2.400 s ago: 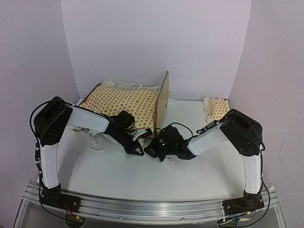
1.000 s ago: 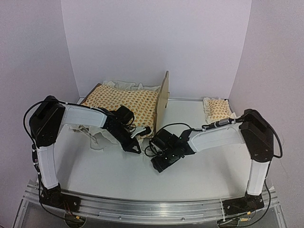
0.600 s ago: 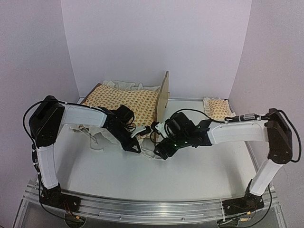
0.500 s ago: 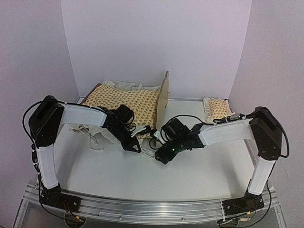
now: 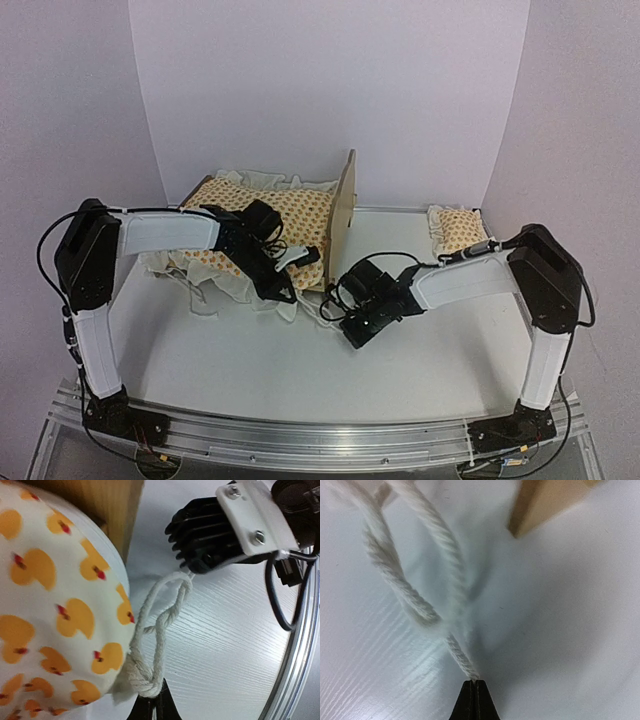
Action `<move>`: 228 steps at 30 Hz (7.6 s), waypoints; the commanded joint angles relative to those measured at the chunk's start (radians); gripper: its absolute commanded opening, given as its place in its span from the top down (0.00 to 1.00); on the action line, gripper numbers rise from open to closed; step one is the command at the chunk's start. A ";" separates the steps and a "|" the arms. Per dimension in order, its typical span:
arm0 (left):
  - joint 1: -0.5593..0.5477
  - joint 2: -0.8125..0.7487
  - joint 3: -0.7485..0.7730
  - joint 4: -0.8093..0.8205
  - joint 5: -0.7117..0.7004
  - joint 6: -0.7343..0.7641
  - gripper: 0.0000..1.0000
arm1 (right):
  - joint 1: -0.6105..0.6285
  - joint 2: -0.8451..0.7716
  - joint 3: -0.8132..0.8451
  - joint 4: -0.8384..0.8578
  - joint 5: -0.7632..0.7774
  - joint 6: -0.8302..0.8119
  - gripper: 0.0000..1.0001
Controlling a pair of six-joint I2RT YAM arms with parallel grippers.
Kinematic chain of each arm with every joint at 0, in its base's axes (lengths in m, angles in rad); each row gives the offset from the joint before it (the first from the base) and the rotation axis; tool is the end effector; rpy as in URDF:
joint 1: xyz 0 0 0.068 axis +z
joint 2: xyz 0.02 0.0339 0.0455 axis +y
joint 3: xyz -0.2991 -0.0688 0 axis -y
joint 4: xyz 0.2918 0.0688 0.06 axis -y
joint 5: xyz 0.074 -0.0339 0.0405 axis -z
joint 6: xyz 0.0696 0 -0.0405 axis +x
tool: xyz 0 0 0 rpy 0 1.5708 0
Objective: Set up the pet bed
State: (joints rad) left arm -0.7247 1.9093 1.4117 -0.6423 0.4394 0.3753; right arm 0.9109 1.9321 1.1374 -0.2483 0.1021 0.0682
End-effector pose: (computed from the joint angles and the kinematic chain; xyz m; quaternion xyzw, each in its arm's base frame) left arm 0.3260 -0.3282 0.1846 0.5381 0.7884 -0.2459 0.1685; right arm 0.2785 0.3473 0.1033 -0.3822 0.8852 0.0790 0.2531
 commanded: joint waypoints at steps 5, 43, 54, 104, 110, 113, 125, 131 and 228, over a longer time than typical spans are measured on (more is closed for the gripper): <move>0.110 -0.147 0.162 -0.234 -0.285 0.347 1.00 | -0.138 -0.256 -0.020 -0.099 0.084 0.313 1.00; 0.006 -0.353 -0.153 -0.396 0.009 0.648 0.83 | -0.395 -0.530 -0.310 -0.188 -0.091 0.452 0.71; 0.347 -0.205 0.308 -0.366 0.193 0.373 0.16 | -0.142 -0.464 0.311 -0.287 0.256 0.463 0.10; 0.434 -0.092 0.228 -0.030 -0.124 -0.014 0.19 | -0.156 -0.693 -0.008 -0.452 0.432 0.479 0.99; 0.404 0.019 0.245 0.037 -0.147 -0.014 0.17 | -0.197 -0.667 -0.067 -0.454 0.383 0.519 0.99; 0.400 0.107 0.306 0.046 -0.177 -0.017 0.16 | -0.206 -0.576 -0.026 -0.445 0.379 0.503 1.00; 0.401 0.243 0.386 0.038 -0.205 -0.031 0.15 | -0.247 -0.637 0.175 -0.746 0.434 0.628 0.53; 0.401 0.266 0.395 0.034 -0.165 -0.053 0.21 | -0.109 -0.740 0.155 -0.861 0.287 0.782 0.42; 0.456 0.113 0.454 0.163 -0.286 -0.091 0.31 | -0.422 0.033 1.331 -0.435 0.093 0.150 0.36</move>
State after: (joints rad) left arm -0.2763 2.0605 1.7342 -0.4602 0.1850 0.2425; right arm 0.5311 2.2051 2.4623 -0.7167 0.2005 0.2092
